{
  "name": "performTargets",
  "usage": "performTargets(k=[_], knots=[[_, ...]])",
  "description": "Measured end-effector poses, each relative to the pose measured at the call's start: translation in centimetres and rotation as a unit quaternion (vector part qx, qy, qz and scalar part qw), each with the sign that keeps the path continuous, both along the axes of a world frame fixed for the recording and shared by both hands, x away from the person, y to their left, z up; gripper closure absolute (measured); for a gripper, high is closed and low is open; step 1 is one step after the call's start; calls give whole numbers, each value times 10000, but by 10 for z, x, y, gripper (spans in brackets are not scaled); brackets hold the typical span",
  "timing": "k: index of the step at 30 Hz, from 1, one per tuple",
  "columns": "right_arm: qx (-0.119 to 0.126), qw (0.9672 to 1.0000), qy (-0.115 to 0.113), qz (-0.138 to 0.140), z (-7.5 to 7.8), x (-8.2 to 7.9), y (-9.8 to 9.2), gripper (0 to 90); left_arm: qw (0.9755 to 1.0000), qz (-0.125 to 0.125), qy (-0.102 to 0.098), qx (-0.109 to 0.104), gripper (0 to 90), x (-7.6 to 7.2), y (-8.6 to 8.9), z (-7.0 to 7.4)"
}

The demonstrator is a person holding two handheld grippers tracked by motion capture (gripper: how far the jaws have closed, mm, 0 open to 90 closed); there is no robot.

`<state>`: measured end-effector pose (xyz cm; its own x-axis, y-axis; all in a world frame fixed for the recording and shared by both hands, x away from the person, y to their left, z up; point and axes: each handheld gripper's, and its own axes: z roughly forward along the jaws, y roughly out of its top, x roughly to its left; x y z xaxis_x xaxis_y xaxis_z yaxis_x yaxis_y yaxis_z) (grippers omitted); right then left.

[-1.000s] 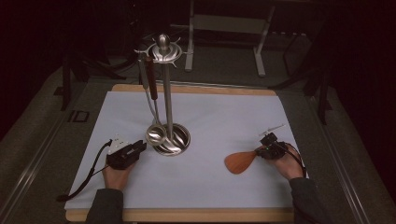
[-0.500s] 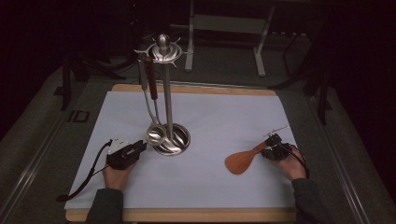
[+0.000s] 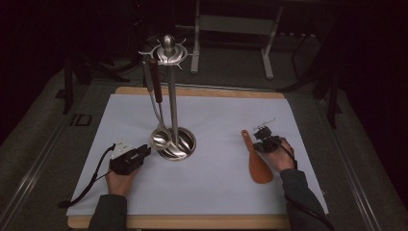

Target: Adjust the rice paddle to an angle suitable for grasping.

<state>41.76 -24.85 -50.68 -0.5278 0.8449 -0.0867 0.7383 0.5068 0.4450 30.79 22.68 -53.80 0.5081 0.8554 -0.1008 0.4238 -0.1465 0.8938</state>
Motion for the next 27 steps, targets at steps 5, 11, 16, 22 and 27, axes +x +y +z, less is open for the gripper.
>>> performTargets(k=[5,11,16,22,27], knots=[[-156,9990,60,420,2,3,28,858,10000,-4,-4,-14,745,0,0,0],[-152,9970,37,760,14,0,44,762,10000,-3,0,-19,745,0,0,0],[-287,9936,218,1074,20,-2,52,676,10000,1,0,-24,745,0,0,0],[-401,9906,702,1104,16,5,53,621,10000,-2,7,-29,745,0,0,0],[-467,9882,940,1113,12,10,54,621,10000,-4,15,-33,745,0,0,0]])
